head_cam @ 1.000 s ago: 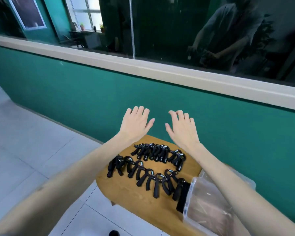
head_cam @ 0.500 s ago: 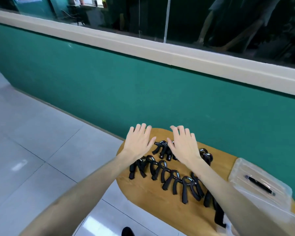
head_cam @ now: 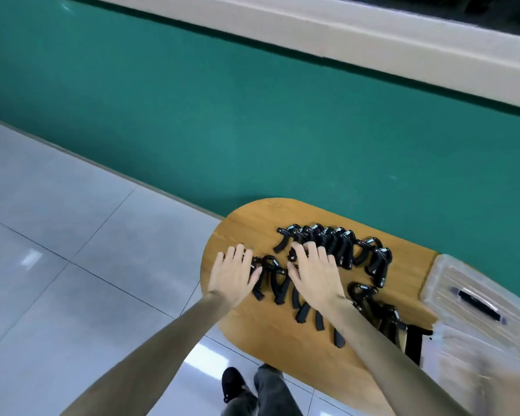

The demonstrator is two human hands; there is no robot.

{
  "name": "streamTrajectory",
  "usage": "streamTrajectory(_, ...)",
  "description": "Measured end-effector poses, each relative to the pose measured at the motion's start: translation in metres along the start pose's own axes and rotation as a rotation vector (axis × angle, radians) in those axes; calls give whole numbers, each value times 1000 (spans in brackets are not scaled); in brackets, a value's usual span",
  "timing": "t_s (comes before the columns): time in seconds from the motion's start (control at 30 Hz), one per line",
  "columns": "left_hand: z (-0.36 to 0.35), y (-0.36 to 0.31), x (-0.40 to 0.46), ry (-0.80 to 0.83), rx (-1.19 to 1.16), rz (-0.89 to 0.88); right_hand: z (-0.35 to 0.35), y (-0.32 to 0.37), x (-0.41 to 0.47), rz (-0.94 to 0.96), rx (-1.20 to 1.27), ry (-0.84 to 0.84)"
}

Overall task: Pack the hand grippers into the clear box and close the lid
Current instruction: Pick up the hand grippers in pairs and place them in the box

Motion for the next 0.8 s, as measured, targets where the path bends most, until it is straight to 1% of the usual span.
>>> streamTrajectory(0.1, -38, -4, 9, 73, -19, 8, -39, -8, 13, -3, 10, 56)
streamTrajectory(0.2, -81, -3, 22, 166, -42, 53, -82, -17, 29, -7, 28, 120)
streamTrajectory(0.37, -142, -16, 49, 278, -71, 81, -140, -38, 58, -36, 53, 166)
streamTrajectory(0.57, -199, -46, 84, 294, -171, 67, -193, -68, 98, -114, 132, 161)
streamTrajectory(0.8, -254, -65, 108, 328, -205, 45, -237, -98, 132, -212, 158, 136)
Point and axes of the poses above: each hand's wrist, its own x-axis towards the middle knuckle, its own z-axis out of the back of the hand, y = z × x, the point moved 9 cm from there along x, towards the middle knuckle, and after that the axes turned 4 degrees about -z, right-handed, at the moved point
